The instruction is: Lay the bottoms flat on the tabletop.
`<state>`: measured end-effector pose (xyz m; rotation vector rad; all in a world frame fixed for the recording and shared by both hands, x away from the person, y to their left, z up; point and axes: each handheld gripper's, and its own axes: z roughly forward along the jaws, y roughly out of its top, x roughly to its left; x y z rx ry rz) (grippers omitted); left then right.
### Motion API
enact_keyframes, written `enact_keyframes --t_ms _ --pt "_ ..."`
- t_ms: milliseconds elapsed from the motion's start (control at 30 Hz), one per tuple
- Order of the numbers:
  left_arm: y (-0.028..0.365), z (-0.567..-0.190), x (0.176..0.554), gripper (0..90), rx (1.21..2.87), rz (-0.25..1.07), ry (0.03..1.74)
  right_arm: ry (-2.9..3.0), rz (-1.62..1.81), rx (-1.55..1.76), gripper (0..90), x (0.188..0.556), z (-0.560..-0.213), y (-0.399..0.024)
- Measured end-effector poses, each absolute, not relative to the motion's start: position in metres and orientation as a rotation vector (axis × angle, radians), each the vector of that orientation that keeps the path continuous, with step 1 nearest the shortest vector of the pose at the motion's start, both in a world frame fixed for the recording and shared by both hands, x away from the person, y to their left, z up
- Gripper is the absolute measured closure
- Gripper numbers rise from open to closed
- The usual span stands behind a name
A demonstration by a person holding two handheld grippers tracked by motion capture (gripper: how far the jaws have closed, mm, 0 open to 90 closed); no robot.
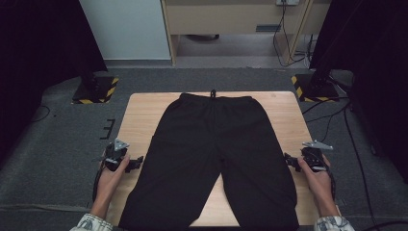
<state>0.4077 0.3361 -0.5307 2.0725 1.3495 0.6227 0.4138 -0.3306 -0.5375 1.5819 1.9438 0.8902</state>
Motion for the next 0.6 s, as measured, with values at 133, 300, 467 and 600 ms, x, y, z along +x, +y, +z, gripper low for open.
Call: enact_keyframes --t_ms 133,300,467,600 --pt "0.336 -0.534 0.407 5.1 2.038 0.601 1.362 1.958 0.854 1.566 13.2 0.414 -0.538 -0.327" --pt "0.337 -0.536 0.406 3.8 2.017 0.574 1.367 1.945 0.847 1.572 13.2 0.411 -0.538 -0.323" --pt "0.339 -0.536 0.406 2.7 2.019 0.571 1.368 1.947 0.847 1.57 13.2 0.406 -0.538 -0.322" --pt "0.339 -0.536 0.406 2.1 2.021 0.573 1.37 1.952 0.847 1.563 13.2 0.403 -0.538 -0.323"
